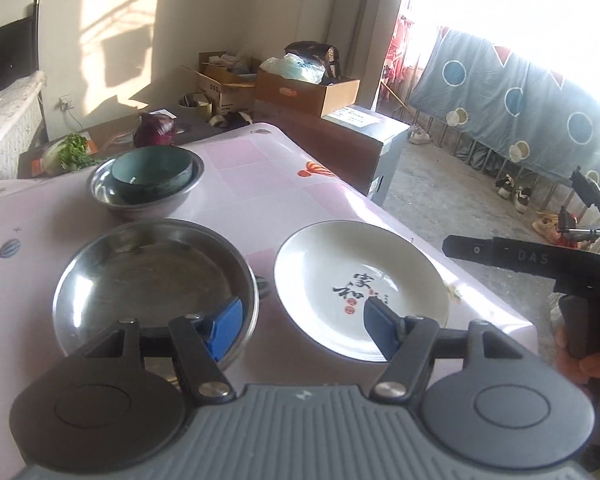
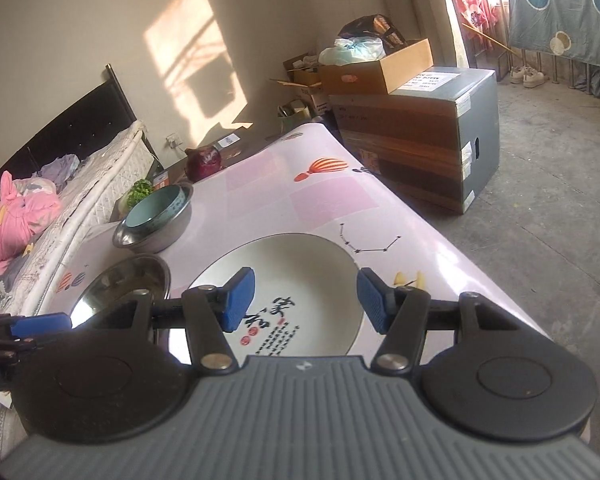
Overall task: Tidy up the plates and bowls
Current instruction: 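Grasp the white plate's rim with the left tool while the right tool grasps the opposite rim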
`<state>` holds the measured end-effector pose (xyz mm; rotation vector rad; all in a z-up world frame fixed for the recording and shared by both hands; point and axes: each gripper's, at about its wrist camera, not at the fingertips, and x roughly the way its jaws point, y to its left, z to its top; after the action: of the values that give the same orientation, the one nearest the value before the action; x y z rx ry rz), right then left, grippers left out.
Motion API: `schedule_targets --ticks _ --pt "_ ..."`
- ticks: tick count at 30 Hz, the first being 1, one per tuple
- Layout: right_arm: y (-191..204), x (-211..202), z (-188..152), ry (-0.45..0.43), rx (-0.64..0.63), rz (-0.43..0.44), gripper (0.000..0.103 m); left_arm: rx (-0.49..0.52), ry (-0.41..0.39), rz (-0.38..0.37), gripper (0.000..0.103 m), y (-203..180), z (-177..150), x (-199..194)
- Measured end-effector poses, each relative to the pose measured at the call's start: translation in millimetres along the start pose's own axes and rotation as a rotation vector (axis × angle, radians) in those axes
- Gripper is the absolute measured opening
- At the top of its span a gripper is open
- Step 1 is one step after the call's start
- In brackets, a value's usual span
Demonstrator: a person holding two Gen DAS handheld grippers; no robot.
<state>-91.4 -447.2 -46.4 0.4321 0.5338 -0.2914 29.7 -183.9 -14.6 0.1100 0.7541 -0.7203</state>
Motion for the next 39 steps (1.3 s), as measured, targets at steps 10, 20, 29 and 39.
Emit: schedule_targets --ticks 10,20,29,39 --pt "-41 58 13 0.086 -0.025 0.023 0.052 -0.077 0.049 0.011 0.063 -22 -21 42" --pt "-49 111 21 0.178 -0.029 0.079 0.031 -0.164 0.116 0.037 0.04 -11 -21 74" --pt "-51 120 16 0.234 0.014 0.15 0.013 -0.154 0.149 0.058 0.027 -5 -21 73" --pt "-32 61 -27 0.284 0.035 0.128 0.015 -0.017 0.235 -0.021 0.028 6 -46 33"
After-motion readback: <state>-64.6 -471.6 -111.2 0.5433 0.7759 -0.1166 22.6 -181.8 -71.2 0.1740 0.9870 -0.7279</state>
